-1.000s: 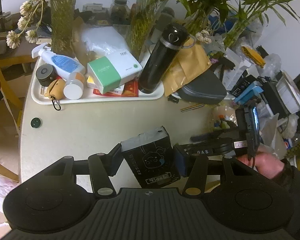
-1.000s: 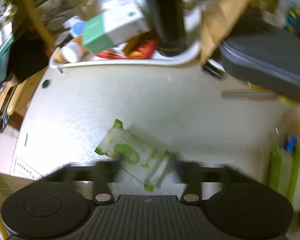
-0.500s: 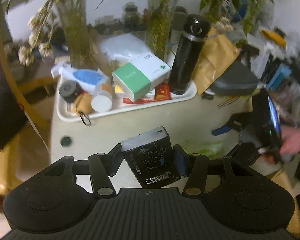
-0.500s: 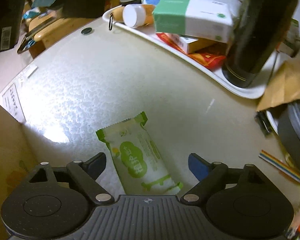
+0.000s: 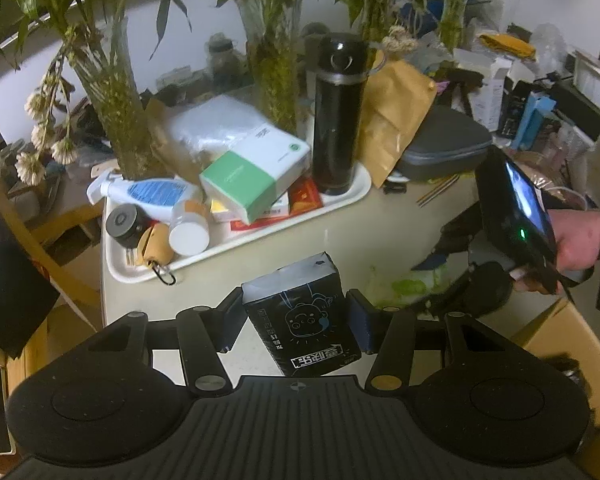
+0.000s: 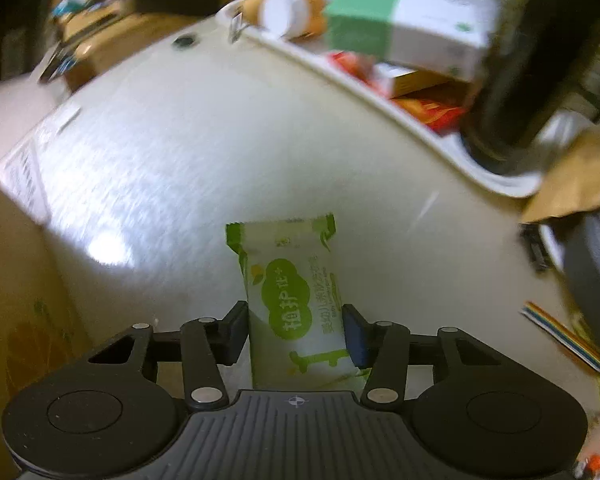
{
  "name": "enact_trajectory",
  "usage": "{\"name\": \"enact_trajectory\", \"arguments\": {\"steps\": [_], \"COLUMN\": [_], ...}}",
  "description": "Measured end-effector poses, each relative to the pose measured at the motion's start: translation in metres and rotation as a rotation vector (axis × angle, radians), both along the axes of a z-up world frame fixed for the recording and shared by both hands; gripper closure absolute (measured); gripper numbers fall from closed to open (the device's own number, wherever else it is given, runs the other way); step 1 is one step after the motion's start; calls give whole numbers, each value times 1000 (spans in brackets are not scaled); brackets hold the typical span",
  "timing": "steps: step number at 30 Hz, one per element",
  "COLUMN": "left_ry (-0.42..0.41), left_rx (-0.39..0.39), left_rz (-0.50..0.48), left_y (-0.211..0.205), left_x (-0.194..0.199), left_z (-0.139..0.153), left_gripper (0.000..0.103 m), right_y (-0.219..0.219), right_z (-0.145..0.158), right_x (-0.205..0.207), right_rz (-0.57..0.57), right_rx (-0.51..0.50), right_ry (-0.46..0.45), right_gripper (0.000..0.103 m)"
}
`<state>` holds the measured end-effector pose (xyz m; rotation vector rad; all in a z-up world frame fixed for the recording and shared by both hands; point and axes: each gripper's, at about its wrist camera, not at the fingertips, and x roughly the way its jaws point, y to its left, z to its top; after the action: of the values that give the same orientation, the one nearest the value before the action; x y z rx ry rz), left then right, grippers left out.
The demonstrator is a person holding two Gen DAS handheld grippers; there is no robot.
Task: Organize soft objects
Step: 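Lift the wipes packet with the right tool while the left tool carries the black box toward the box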
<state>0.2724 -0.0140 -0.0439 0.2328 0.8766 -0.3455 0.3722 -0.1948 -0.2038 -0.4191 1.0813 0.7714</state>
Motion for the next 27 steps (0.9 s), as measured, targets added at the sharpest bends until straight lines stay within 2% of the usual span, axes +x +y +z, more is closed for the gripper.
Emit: {"name": "enact_trajectory", "arguments": {"steps": [5,9,12,20,27], "left_ry": [-9,13,34,122,199], "left_rx": [-37,-62,-61,-173,-218], "left_rz": [20,47,76,136,112], "left_y": [2,8,13,39,46], "left_x": [-5,-10,-14,-31,-55], "left_z": [13,21,26,51,65], "left_gripper": [51,51,51,51,51], "right_y": [-19,-31,-29,-30,-35], "right_z": [43,82,101,149,183], "right_x": [6,-7,-23,-69,-102], "right_rz": [-148,-240,-244,-260,-281], "right_rx": [86,175,179,184,206], "right_ry": [-66,-98,-107,-157,-166], "right_gripper": [51,51,51,51,51]}}
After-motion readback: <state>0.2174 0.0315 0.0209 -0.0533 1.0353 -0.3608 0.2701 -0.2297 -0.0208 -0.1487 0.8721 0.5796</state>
